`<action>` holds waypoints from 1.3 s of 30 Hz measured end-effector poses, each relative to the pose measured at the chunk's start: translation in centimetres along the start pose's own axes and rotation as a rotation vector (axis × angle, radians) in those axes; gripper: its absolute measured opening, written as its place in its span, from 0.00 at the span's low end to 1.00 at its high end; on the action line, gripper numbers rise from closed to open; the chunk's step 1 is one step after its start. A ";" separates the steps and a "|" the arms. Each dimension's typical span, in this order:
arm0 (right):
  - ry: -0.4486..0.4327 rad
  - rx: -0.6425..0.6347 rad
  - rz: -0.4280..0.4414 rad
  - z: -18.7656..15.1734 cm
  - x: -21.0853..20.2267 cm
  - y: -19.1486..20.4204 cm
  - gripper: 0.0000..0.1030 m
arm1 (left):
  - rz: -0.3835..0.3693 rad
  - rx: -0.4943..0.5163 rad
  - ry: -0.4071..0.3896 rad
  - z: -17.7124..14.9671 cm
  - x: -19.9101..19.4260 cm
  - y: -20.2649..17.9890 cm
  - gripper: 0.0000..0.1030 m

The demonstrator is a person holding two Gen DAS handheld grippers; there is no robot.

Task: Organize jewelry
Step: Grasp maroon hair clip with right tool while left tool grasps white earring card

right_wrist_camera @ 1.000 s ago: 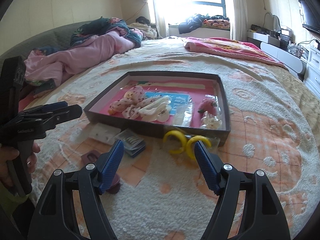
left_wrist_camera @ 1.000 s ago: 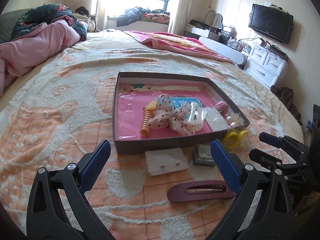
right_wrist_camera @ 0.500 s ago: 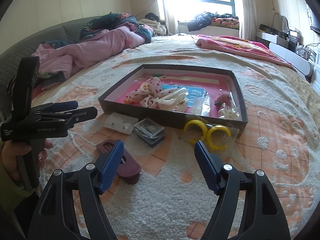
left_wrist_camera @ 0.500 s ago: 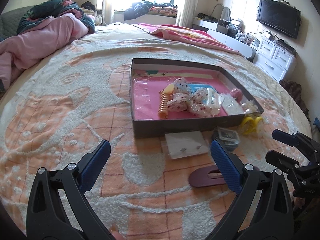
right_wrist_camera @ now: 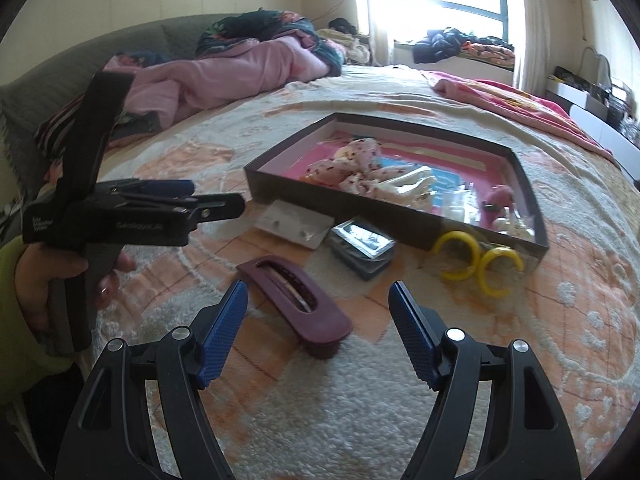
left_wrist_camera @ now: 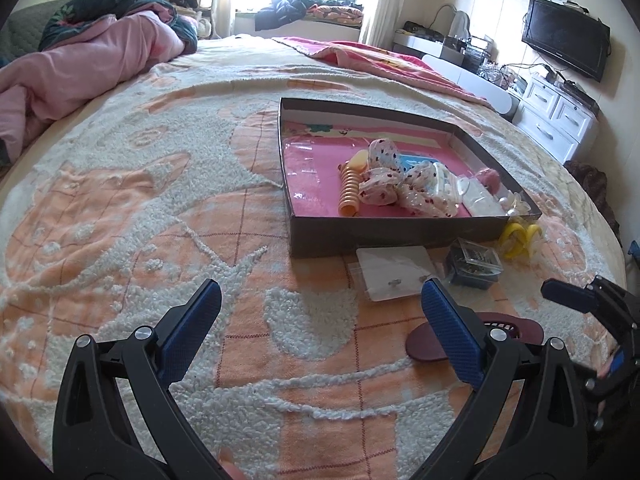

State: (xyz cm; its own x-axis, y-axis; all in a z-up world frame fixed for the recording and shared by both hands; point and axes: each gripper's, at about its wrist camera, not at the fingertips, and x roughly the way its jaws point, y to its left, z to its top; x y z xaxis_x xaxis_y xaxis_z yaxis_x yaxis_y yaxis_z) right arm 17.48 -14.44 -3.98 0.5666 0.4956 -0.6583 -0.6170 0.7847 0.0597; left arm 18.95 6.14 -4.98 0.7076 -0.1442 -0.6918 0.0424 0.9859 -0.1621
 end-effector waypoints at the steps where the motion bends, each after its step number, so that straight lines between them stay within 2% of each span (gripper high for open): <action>1: 0.004 -0.004 0.000 0.0 0.2 0.1 0.69 | -0.010 -0.005 0.004 0.0 0.2 0.1 0.89; 6: 0.033 -0.028 0.003 -0.1 1.8 0.3 0.69 | -0.064 -0.010 0.033 0.0 0.9 -0.2 0.89; 11: 0.065 -0.060 0.011 -0.1 3.2 0.7 0.68 | -0.124 -0.021 0.073 0.1 2.1 -0.9 0.79; 17: 0.080 -0.067 0.035 0.0 4.1 0.9 0.59 | -0.181 -0.042 0.105 0.3 3.2 -1.4 0.66; 23: 0.082 -0.072 0.051 -0.1 4.2 0.9 0.48 | -0.206 -0.058 0.117 0.6 3.8 -1.7 0.59; 25: 0.081 -0.070 0.060 -0.2 4.1 0.9 0.39 | -0.208 -0.065 0.121 0.6 3.9 -1.6 0.56; 27: 0.082 -0.073 0.070 -0.3 4.1 1.0 0.36 | -0.206 -0.067 0.126 0.7 4.0 -1.6 0.54; 31: 0.078 -0.083 0.070 -0.5 3.8 1.1 0.30 | -0.214 -0.078 0.130 0.8 4.0 -1.3 0.43; 36: 0.072 -0.091 0.063 -0.8 3.3 1.1 0.29 | -0.235 -0.094 0.137 0.9 4.0 -1.1 0.29; 37: 0.072 -0.094 0.061 -0.9 3.2 1.2 0.29 | -0.248 -0.100 0.140 0.9 4.1 -1.1 0.23; 39: 0.072 -0.102 0.054 -1.0 2.9 1.2 0.29 | -0.254 -0.108 0.142 0.9 4.0 -1.0 0.22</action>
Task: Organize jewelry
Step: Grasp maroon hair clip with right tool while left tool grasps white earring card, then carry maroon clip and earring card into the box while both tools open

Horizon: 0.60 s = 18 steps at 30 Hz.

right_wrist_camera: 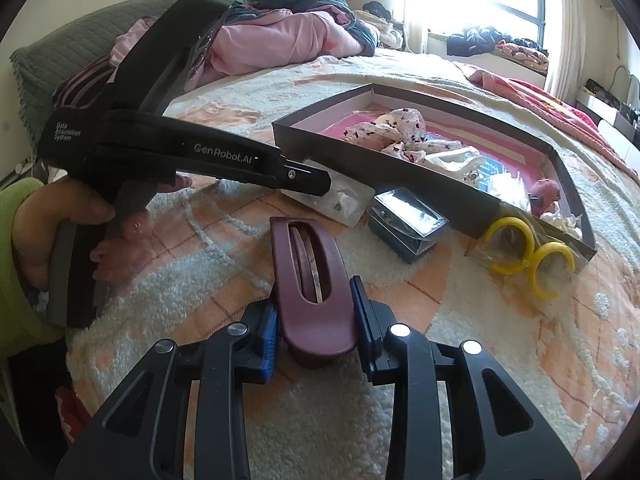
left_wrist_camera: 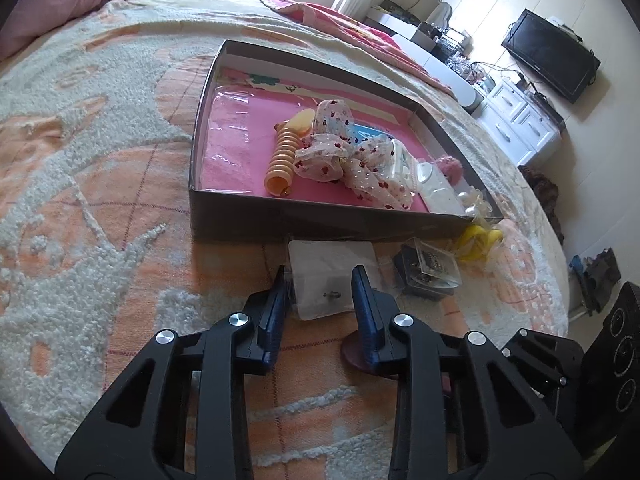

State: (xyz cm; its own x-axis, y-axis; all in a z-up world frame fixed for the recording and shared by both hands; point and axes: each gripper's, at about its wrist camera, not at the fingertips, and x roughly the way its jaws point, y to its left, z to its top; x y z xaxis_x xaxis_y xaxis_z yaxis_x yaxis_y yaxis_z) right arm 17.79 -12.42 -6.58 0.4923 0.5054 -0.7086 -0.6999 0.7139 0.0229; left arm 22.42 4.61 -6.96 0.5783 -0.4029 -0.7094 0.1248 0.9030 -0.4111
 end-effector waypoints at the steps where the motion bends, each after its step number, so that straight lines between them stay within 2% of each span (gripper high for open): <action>1: 0.000 -0.001 -0.002 -0.1 -0.1 0.0 0.29 | 0.000 0.001 -0.001 -0.1 -0.1 0.0 0.19; 7: 0.000 0.005 -0.016 -0.5 -0.9 -0.2 0.29 | -0.018 0.006 -0.030 -0.3 -1.2 -0.1 0.10; 18: -0.029 0.068 -0.045 -1.0 -2.8 -1.1 0.29 | -0.003 0.109 -0.086 -1.0 -3.8 -2.6 0.07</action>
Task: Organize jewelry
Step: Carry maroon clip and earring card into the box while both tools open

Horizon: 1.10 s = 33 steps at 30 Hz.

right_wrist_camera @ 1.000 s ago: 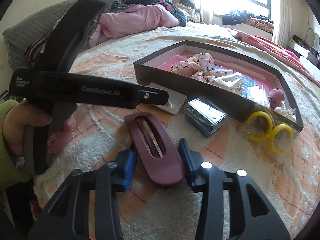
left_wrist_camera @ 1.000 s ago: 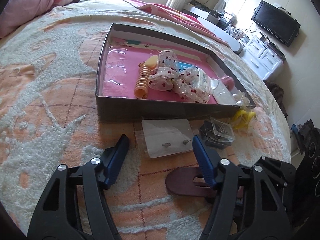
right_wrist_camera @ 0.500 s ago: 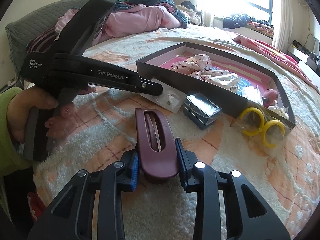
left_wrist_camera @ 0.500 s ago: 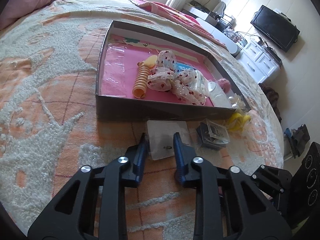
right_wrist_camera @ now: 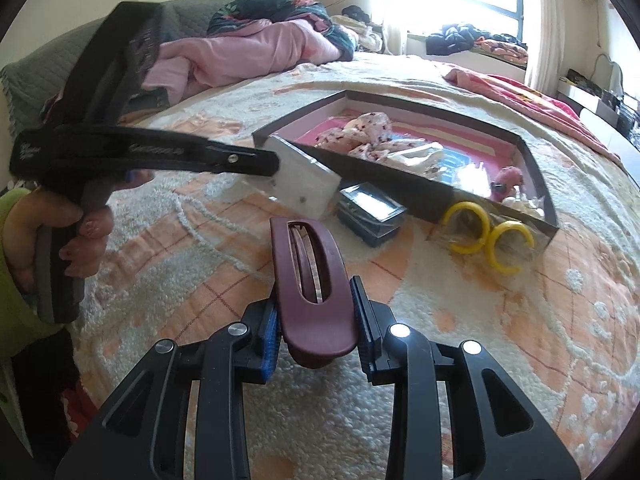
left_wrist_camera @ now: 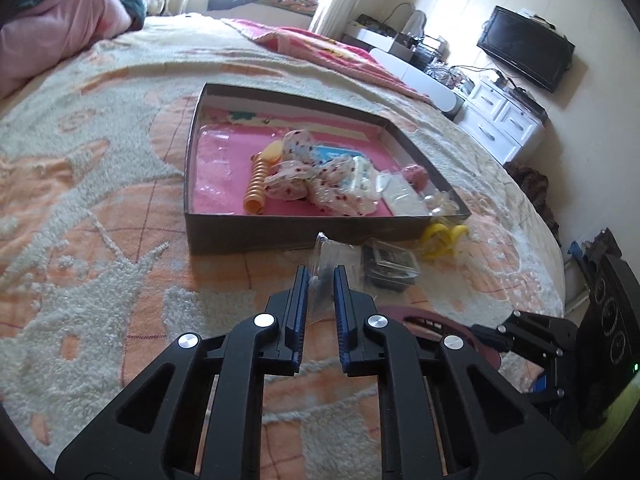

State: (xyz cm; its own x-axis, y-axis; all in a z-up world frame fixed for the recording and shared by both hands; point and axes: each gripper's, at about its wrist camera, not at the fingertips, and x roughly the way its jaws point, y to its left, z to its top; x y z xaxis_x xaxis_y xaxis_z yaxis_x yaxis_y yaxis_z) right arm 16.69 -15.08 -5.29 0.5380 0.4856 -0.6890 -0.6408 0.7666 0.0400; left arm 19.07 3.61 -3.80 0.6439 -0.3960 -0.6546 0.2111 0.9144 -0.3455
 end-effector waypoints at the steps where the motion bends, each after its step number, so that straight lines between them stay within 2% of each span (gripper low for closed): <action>1: -0.005 0.008 -0.001 0.0 -0.2 -0.1 0.29 | 0.001 0.007 -0.004 0.0 -0.2 -0.2 0.06; 14: -0.065 0.075 -0.058 0.5 -2.7 -2.1 0.29 | 0.029 0.101 -0.063 0.0 -2.6 -3.6 0.06; 33: -0.122 0.181 -0.167 0.8 -4.4 -7.0 0.29 | 0.026 0.132 -0.101 2.2 -1.1 -6.4 0.06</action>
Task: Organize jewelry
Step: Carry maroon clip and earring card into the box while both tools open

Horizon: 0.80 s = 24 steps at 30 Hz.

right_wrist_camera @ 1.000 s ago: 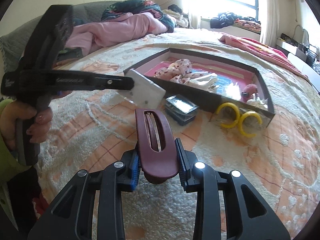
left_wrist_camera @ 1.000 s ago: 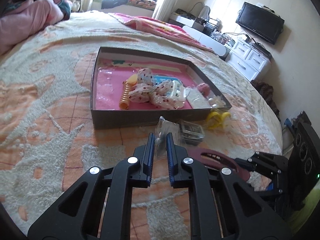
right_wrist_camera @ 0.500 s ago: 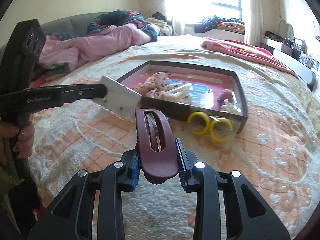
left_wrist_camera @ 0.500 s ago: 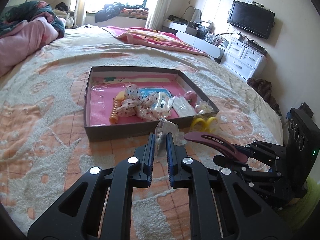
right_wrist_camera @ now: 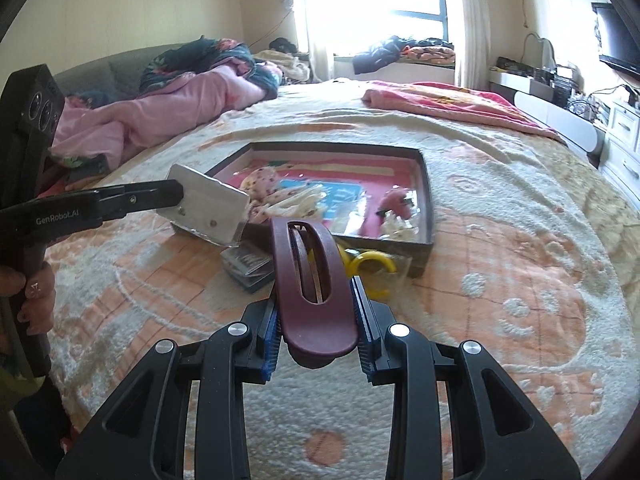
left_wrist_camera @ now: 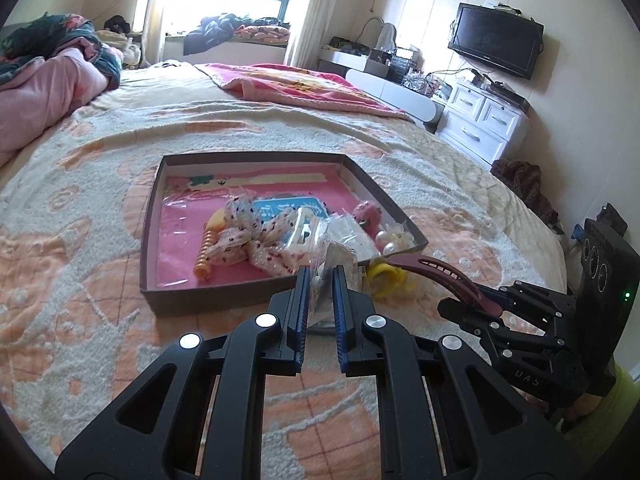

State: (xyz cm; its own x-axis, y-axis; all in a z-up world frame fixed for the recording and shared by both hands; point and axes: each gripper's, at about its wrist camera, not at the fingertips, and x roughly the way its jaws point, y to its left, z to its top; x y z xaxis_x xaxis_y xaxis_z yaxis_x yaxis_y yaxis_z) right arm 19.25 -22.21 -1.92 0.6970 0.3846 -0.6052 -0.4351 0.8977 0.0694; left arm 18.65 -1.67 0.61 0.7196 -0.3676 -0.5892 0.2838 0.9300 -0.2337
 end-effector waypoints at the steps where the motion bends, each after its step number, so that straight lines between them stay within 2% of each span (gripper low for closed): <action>1: -0.003 0.003 -0.003 0.0 0.0 -0.2 0.29 | 0.000 0.000 -0.001 0.1 0.1 -0.1 0.06; 24: -0.029 0.033 -0.037 3.7 2.1 -3.4 0.29 | 0.012 -0.018 -0.013 3.2 4.2 0.3 0.06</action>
State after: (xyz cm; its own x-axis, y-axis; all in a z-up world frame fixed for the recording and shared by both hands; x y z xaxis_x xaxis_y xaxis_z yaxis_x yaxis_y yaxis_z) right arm 24.34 -23.67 -0.49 0.7285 0.3566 -0.5850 -0.3901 0.9178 0.0737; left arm 23.75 -2.93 0.55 0.7308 -0.3563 -0.5822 0.2636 0.9341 -0.2409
